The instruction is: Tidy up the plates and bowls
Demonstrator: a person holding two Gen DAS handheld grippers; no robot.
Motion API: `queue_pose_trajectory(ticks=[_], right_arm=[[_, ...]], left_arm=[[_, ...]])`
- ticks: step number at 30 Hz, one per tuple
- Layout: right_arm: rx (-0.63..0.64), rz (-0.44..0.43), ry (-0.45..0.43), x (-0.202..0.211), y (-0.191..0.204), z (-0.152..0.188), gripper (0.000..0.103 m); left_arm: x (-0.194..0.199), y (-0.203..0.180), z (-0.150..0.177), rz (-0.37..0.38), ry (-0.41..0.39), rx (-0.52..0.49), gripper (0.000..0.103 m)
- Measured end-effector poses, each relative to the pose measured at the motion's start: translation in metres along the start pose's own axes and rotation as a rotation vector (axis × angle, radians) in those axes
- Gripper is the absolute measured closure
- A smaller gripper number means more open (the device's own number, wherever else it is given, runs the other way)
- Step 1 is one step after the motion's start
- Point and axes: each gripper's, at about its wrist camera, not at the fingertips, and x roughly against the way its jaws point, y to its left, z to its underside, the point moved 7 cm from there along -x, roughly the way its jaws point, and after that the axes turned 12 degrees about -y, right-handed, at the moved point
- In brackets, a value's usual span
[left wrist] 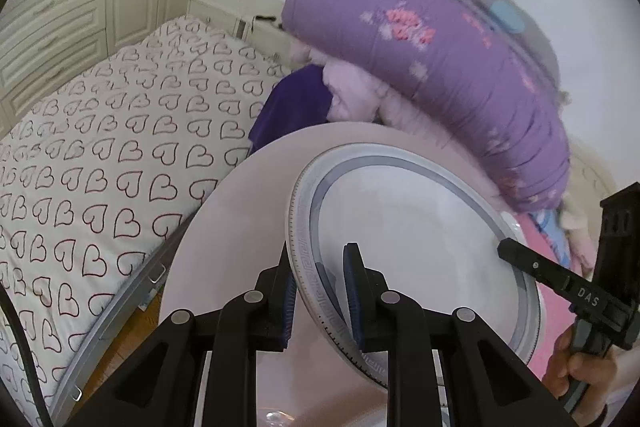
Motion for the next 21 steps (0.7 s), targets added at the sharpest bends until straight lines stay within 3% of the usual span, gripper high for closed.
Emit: queue_pose_trajectory(ticks=[15,21], right_arm=[[0.01,-0.026,-0.114,0.092,0.035,0.063,0.084],[0.005,-0.021,-0.123,0.116,0.039,0.094,0.084]], left_arm=[[0.159,-0.011,0.087,0.014,-0.081,-0.067,0.086],[0.186,-0.021,0.123,-0.002,-0.073,-0.093,0.086]])
